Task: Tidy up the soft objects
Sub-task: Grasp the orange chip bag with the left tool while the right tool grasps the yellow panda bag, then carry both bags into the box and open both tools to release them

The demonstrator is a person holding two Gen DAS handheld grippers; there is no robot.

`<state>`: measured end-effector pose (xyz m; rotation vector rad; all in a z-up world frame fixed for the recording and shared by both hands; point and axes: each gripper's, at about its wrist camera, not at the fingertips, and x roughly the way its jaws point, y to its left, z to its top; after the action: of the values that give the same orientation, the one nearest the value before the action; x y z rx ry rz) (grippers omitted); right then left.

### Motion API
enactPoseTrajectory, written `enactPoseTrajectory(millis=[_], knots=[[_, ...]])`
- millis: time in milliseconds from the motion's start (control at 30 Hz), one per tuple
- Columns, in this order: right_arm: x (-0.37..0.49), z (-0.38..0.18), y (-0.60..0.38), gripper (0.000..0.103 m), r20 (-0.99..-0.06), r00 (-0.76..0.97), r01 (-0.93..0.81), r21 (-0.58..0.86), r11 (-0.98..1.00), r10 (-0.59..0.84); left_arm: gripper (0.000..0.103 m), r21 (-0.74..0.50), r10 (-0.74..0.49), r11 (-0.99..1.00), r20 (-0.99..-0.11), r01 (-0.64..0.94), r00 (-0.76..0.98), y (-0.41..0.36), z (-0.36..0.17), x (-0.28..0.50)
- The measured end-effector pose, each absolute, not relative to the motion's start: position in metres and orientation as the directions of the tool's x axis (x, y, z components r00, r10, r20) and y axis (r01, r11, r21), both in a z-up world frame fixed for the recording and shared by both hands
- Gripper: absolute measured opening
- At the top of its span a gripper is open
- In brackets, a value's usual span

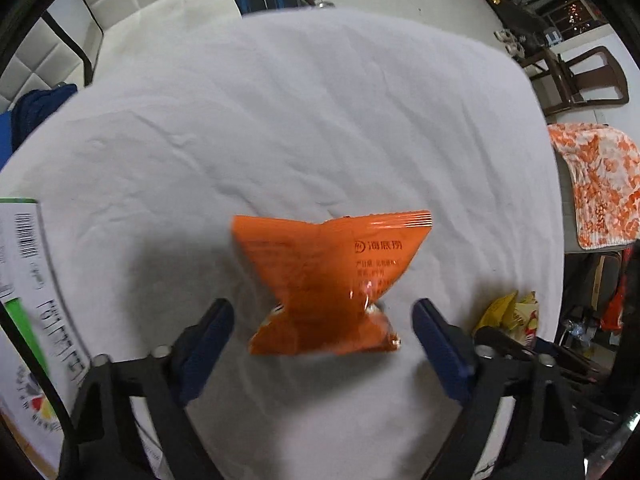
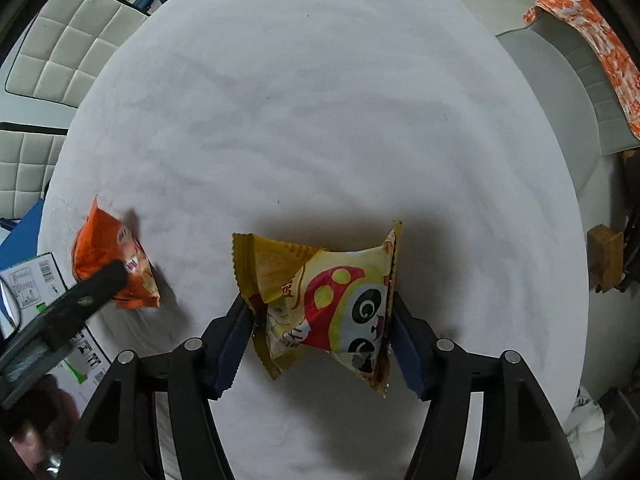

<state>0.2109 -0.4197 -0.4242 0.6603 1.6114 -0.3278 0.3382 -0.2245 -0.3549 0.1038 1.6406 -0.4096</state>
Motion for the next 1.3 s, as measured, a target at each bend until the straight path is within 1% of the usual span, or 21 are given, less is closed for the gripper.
enactPoseTrajectory(millis=[67, 100, 133, 200, 300, 367, 467, 733, 767, 1000, 1200, 1300], knots=[[0.211, -0.426, -0.420, 0.069, -0.975, -0.036, 0.581, 0.158, 0.799, 0.219, 0.067, -0.206, -0.171, 0.932, -0.975, 0.298, -0.140, -0.227, -0.362, 0.340], [0.211, -0.428, -0.417, 0.070, -0.975, -0.040, 0.579, 0.156, 0.801, 0.218, 0.064, -0.209, -0.171, 0.933, -0.974, 0.292, -0.150, -0.227, -0.365, 0.341], [0.218, -0.427, -0.417, 0.070, -0.975, -0.043, 0.578, 0.155, 0.801, 0.219, 0.064, -0.212, -0.172, 0.934, -0.972, 0.287, -0.157, -0.228, -0.368, 0.341], [0.222, -0.430, -0.413, 0.070, -0.975, -0.045, 0.579, 0.153, 0.801, 0.218, 0.059, -0.210, -0.176, 0.933, -0.975, 0.292, -0.139, -0.229, -0.365, 0.343], [0.221, -0.436, -0.420, 0.071, -0.975, -0.051, 0.580, 0.149, 0.801, 0.218, 0.054, -0.200, -0.168, 0.933, -0.977, 0.300, -0.130, -0.232, -0.363, 0.345], [0.222, -0.436, -0.423, 0.071, -0.975, -0.054, 0.578, 0.144, 0.803, 0.213, 0.046, -0.190, -0.161, 0.933, -0.980, 0.306, -0.118, -0.232, -0.361, 0.346], [0.212, -0.435, -0.426, 0.071, -0.977, -0.058, 0.573, 0.136, 0.808, 0.206, 0.040, -0.166, -0.140, 0.932, -0.985, 0.322, -0.102, -0.235, -0.359, 0.350], [0.216, -0.439, -0.405, 0.069, -0.981, -0.070, 0.554, 0.113, 0.825, 0.181, 0.037, -0.143, -0.123, 0.933, -0.989, 0.330, -0.081, -0.239, -0.361, 0.345], [0.228, -0.443, -0.400, 0.069, -0.982, -0.071, 0.549, 0.109, 0.829, 0.176, 0.037, -0.140, -0.121, 0.934, -0.990, 0.330, -0.079, -0.238, -0.361, 0.343], [0.222, -0.434, -0.382, 0.064, -0.989, -0.077, 0.501, 0.072, 0.863, 0.127, 0.037, -0.091, -0.079, 0.939, -0.996, 0.332, -0.050, -0.231, -0.360, 0.321], [0.216, -0.431, -0.369, 0.063, -0.993, -0.081, 0.453, 0.042, 0.890, 0.088, 0.037, -0.063, -0.055, 0.959, -0.998, 0.275, -0.036, -0.208, -0.363, 0.296], [0.221, -0.428, -0.362, 0.062, -0.993, -0.086, 0.439, 0.033, 0.898, 0.078, 0.037, -0.069, -0.063, 0.968, -0.997, 0.240, -0.033, -0.200, -0.364, 0.287]])
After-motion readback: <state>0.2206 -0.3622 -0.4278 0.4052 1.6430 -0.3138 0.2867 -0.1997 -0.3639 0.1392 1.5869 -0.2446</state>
